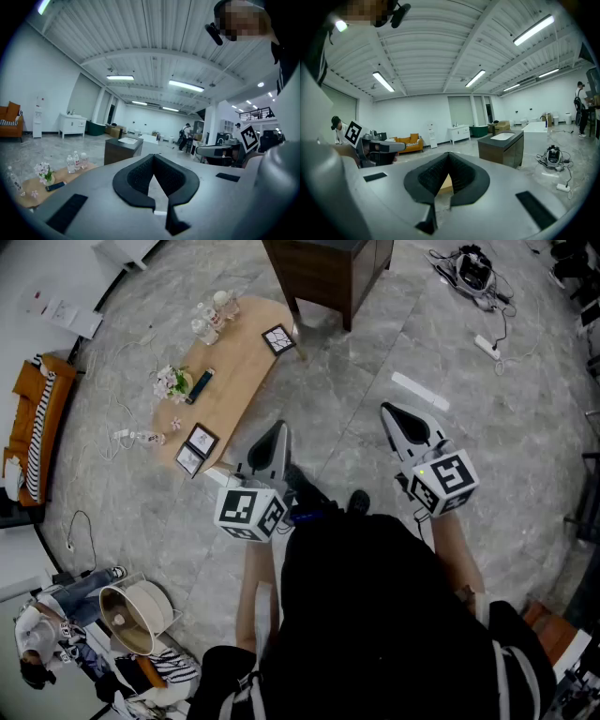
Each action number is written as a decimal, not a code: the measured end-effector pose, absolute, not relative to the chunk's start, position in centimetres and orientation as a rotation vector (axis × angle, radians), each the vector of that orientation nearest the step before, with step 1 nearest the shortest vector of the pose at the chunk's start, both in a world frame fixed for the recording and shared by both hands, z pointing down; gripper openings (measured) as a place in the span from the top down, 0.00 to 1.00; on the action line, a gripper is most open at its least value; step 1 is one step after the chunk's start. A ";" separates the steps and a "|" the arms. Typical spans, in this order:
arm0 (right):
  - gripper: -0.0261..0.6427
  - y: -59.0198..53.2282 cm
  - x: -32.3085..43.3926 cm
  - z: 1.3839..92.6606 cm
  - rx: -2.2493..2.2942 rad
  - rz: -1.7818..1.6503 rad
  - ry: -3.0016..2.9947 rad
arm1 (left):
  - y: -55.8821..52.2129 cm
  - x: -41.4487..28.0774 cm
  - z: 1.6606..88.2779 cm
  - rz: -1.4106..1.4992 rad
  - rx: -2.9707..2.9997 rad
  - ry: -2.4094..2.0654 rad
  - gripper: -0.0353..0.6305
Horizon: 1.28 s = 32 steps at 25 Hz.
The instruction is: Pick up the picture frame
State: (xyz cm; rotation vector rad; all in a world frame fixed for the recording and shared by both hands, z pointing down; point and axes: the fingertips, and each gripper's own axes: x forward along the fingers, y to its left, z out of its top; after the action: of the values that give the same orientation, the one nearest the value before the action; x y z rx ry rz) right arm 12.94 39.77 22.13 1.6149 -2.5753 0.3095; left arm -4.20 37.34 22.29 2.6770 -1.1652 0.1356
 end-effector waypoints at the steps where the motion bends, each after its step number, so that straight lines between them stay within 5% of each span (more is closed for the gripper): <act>1: 0.94 39.9 13.1 22.2 1.619 0.314 -2.575 | 37.5 -4.1 22.3 0.139 2.678 -1.163 0.93; 18: 0.94 41.7 13.7 24.0 1.608 0.474 -2.597 | 39.7 -4.5 23.6 0.216 2.616 -1.200 0.93; 32: 0.94 31.0 10.1 25.1 1.630 0.538 -2.525 | 27.1 -8.6 24.3 0.158 2.601 -1.171 0.93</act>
State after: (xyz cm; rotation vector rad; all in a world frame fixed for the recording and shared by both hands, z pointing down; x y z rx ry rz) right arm 10.05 30.95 25.13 1.6295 -2.5248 0.5384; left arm -8.61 27.12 24.31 2.6014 -1.1711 0.1585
